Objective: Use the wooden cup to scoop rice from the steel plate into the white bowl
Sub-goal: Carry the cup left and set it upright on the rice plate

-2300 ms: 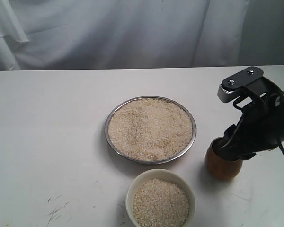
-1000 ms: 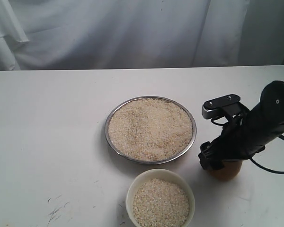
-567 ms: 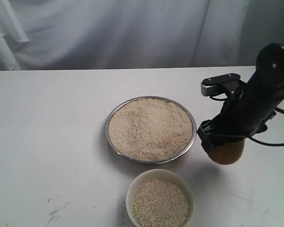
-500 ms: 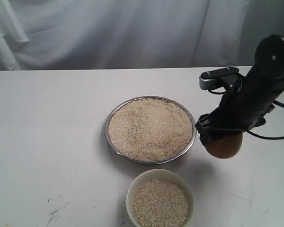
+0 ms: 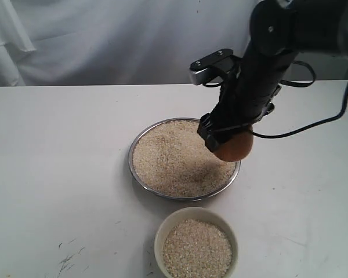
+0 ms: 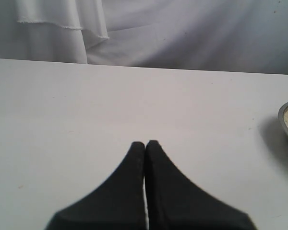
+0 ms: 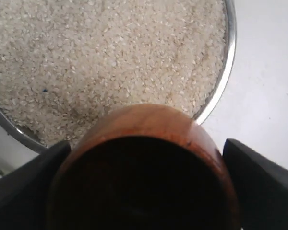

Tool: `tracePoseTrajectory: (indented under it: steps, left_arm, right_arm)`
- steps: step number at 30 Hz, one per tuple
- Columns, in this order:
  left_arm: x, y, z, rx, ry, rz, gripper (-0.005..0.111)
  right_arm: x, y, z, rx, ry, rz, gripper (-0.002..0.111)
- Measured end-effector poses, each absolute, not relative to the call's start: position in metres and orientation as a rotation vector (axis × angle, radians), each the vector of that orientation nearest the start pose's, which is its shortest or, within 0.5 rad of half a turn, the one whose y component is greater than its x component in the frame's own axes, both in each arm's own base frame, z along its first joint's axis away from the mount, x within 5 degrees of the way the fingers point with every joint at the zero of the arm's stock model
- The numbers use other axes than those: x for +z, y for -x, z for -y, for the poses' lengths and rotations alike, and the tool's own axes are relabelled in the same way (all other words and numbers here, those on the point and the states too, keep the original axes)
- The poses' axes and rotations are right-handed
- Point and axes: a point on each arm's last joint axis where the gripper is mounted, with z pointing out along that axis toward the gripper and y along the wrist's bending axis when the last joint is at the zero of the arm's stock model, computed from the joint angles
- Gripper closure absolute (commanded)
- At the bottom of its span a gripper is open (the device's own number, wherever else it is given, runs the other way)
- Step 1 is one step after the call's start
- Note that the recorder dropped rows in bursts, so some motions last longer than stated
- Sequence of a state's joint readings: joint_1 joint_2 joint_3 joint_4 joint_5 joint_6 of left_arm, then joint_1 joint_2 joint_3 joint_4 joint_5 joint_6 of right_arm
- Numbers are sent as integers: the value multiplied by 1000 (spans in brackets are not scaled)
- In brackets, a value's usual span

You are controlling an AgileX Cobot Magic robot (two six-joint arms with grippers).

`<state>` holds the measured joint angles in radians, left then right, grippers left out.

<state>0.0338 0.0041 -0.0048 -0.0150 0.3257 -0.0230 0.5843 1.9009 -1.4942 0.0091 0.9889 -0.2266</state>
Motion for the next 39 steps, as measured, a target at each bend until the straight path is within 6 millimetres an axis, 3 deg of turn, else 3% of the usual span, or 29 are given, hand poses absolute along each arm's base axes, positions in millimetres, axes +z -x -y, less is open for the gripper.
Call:
tracePoseTrajectory:
  steps: [5,11,14,21,28,31,39]
  left_arm:
    - [185,-54,-1,-7,61,-1808,107]
    - [185,-54,-1,-7,61,-1808,107]
    - [185,-54,-1,-7,61,-1808,107]
    - [185,-54,-1,-7,61,-1808,107]
    - [185,-54,-1,-7,61,-1808,107]
    - [185,-54,-1,-7,61,-1808,107]
    - [185,-54,-1,-7,61,-1808,107]
  right_arm:
    - [217,-334,-245,-31,1291,-2587,108]
    - [210,-342,-268,-66,1314,-2514,105]
    - [207,-344,-275,-55,1319,-2480,92]
    - [202,-346,-279,-61,1401,-2427,43]
    - [202,-346,-279,-62,1405,-2424,31]
    - [202,-347,-279,-58,1386,-2435,17]
    - [207,-347,-277,-82,1337,-2442,15]
